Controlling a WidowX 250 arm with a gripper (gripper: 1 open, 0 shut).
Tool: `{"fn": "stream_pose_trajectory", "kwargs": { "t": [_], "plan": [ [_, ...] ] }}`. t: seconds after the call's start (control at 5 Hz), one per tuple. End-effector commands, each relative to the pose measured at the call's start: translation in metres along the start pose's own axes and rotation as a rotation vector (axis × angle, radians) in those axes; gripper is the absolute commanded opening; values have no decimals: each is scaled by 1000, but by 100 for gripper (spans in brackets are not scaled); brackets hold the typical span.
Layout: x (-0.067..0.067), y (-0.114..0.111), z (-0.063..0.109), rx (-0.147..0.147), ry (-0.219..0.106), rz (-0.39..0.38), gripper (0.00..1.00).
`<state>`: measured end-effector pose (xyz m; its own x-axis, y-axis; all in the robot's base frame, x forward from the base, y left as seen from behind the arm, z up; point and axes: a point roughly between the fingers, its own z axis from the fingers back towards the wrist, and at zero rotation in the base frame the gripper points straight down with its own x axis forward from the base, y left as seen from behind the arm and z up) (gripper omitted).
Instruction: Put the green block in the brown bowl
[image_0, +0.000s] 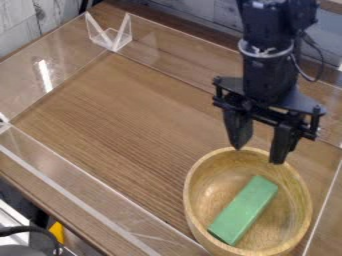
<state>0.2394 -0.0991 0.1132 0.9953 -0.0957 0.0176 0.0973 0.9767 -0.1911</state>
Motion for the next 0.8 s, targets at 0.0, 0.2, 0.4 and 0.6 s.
{"fn": "stream_pose_trajectory", "kwargs": {
  "t": [0.0,0.2,0.4,0.6],
  "plan": [
    [19,11,23,15,-60,-12,100],
    [35,44,38,43,-84,29,100],
    [45,65,40,62,-120,107,100],
    [48,75,34,67,-138,141,100]
  ]
}}
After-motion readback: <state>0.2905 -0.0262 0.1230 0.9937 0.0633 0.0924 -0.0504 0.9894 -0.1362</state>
